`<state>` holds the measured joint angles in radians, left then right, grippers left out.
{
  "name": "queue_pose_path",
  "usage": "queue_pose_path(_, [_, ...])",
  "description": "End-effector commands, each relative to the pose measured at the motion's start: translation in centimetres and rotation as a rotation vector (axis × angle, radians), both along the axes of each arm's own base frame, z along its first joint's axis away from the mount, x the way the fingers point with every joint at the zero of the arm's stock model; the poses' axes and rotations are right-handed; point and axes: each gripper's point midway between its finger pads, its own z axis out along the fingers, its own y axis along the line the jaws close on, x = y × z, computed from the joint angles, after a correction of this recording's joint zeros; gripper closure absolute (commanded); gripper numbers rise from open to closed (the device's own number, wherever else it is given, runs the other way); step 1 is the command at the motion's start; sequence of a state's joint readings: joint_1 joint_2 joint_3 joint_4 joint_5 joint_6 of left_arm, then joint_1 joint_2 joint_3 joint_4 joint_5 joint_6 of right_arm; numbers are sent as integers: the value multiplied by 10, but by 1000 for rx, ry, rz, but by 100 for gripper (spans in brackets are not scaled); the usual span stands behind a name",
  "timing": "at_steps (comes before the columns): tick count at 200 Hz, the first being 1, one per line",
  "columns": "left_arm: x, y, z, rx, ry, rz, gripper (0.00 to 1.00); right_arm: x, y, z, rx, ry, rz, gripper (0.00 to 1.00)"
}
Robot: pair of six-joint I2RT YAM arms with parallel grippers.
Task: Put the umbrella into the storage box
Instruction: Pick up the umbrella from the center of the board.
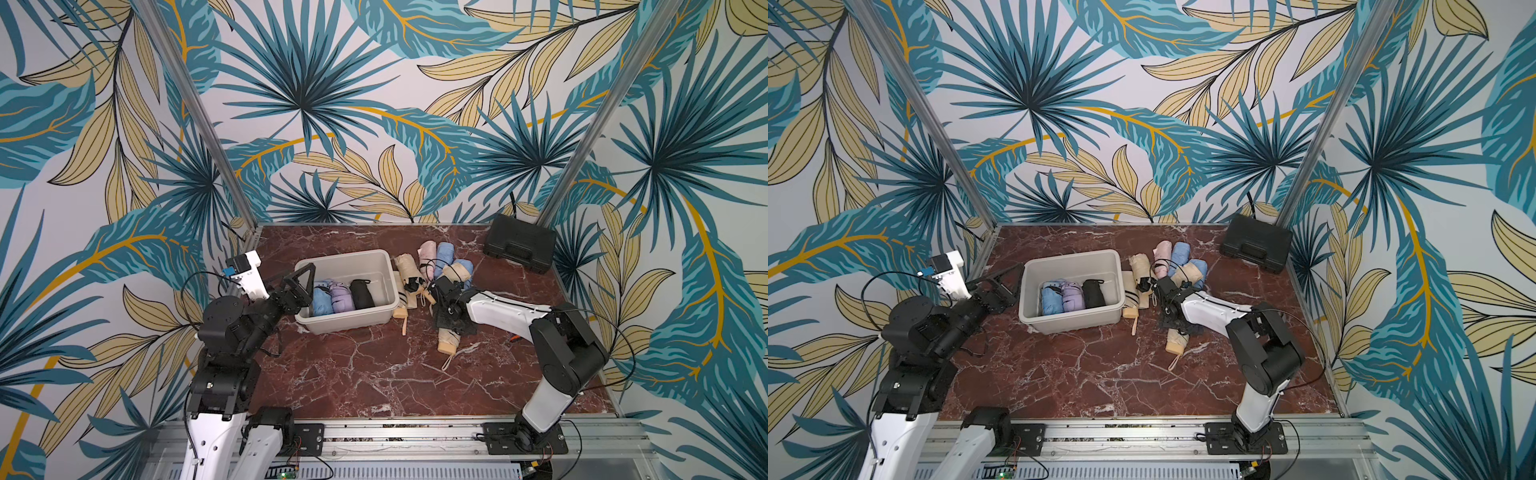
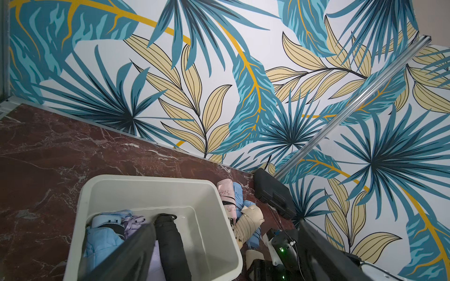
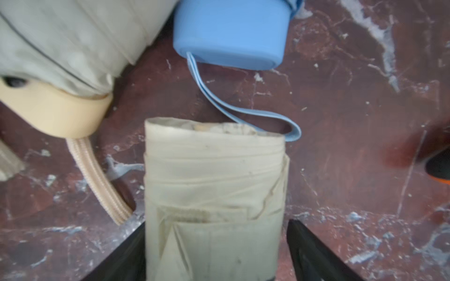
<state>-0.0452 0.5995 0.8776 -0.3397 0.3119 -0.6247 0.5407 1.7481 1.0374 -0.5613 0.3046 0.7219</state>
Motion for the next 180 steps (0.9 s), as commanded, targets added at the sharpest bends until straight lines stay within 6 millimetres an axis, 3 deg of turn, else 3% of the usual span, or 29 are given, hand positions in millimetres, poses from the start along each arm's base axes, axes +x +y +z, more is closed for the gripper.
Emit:
queue_pose_path(1, [-4, -5, -2, 16, 12, -30, 6, -1, 3, -11, 25, 11, -2, 17])
queue_pose_path(40, [-5, -5, -4, 34, 9, -30, 7, 4, 2, -13, 33, -1, -25, 30])
queue_pose_path(80, [-2, -9, -3, 54, 6, -56, 8, 5, 1, -18, 39, 15, -34, 24])
queue_pose_path(115, [4, -16, -5, 86, 16, -92, 8, -1, -2, -23, 51, 29, -73, 31])
queue_pose_path(148, [16, -33, -2, 110, 8, -143, 9, -1, 0, -8, 91, -12, -104, 42])
queue_pose_path(180, [25, -69, -2, 167, 4, -223, 9, -6, -3, 19, 146, -83, -133, 48])
